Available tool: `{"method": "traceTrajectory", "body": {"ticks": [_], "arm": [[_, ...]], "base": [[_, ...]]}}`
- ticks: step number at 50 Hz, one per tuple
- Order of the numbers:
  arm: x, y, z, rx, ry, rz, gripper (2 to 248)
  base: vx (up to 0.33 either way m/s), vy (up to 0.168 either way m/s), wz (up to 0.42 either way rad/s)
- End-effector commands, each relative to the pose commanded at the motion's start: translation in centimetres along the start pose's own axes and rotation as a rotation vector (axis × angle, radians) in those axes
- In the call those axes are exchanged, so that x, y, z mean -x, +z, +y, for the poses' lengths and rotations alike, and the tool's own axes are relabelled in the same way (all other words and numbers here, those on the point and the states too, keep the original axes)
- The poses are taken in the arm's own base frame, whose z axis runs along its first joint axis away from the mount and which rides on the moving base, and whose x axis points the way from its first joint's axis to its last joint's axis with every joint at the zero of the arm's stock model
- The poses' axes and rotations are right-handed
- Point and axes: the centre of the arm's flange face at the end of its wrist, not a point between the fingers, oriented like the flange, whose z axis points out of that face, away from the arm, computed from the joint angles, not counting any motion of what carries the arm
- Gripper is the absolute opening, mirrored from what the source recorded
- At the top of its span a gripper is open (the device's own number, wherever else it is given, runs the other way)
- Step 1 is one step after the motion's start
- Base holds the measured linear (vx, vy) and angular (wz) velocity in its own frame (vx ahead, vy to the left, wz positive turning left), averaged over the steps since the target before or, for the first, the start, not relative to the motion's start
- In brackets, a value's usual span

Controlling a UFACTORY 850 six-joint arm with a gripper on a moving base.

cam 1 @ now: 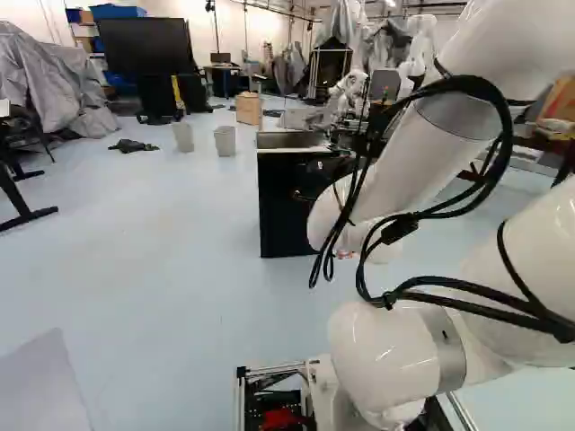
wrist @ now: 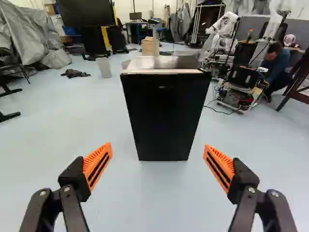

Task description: Grab a drink from the fridge

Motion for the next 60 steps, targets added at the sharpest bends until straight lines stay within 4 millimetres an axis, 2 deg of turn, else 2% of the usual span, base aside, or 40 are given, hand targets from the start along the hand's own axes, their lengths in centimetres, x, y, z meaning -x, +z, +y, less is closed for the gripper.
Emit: {"method": "traceTrajectory", "body": {"ticks": [33,60], "arm": [[0.0,0.0,0.0,0.0,0.0,0.0,247],[0.0,0.0,0.0,0.0,0.0,0.0,247]], "base": [[0.038,0.007,-0.012],[0.09,0.06,-0.022]]}}
